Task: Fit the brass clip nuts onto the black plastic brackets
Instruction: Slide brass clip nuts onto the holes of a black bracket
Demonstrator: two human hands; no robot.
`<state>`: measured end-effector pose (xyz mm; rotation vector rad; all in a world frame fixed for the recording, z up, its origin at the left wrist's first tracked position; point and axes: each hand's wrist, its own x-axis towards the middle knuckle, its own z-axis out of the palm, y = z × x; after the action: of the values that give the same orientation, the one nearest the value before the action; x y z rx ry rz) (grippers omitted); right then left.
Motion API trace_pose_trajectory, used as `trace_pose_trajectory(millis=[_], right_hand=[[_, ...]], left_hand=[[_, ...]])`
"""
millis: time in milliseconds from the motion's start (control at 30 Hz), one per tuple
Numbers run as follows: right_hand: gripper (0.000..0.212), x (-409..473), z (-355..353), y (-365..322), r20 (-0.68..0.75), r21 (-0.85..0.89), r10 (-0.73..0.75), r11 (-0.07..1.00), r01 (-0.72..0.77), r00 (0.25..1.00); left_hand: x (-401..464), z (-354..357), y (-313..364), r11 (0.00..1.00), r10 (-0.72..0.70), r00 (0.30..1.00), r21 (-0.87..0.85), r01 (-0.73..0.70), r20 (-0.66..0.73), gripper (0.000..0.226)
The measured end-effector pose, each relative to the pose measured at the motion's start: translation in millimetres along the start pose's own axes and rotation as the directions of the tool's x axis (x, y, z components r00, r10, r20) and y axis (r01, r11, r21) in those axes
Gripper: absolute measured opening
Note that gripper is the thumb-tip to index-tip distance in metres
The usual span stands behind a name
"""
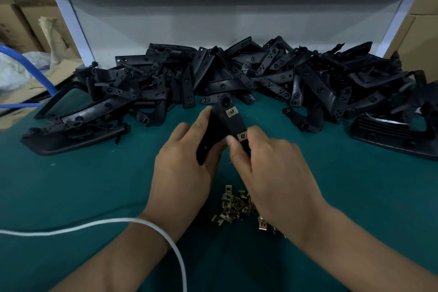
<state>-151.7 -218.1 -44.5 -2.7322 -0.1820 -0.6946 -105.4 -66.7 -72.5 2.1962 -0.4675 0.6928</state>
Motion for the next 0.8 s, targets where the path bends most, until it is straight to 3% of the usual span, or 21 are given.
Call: trace_pose_trajectory(millis=[167, 300, 500, 667, 733, 800], right_hand=[[0.039, -2, 8, 5, -0.046, 0.238, 0.019, 0.971, -0.008, 0.999], [0.039, -4, 9, 15, 0.046, 0.602, 0.042, 0.796, -0.061, 0.998], [0.040, -5, 11, 22, 0.086, 0.696, 0.010, 0.715, -0.067, 0.996], [0.035, -2, 8, 28, 0.243, 0.874, -0.058, 0.447, -0.193, 0.968], [0.033, 0, 5, 31, 0.310, 0.859, -0.114, 0.459, -0.226, 0.944], [0.037, -1, 2, 32, 0.350, 0.790, -0.162, 0.580, -0.198, 0.923]], left_hand=[[-1, 1, -5, 1.000, 0.008, 0.999, 0.010, -0.008, 0.052, 0.063], [-2, 2, -8, 0.999, 0.015, 0.998, 0.030, -0.017, 0.068, 0.060], [-2, -1, -7, 0.996, 0.046, 0.996, 0.074, -0.052, 0.080, 0.064], [3, -10, -7, 0.983, 0.116, 0.988, 0.134, -0.128, 0.099, 0.064], [6, -13, -8, 0.979, 0.148, 0.981, 0.119, -0.163, 0.123, 0.060], [6, -16, -9, 0.975, 0.177, 0.966, 0.098, -0.197, 0.186, 0.058]])
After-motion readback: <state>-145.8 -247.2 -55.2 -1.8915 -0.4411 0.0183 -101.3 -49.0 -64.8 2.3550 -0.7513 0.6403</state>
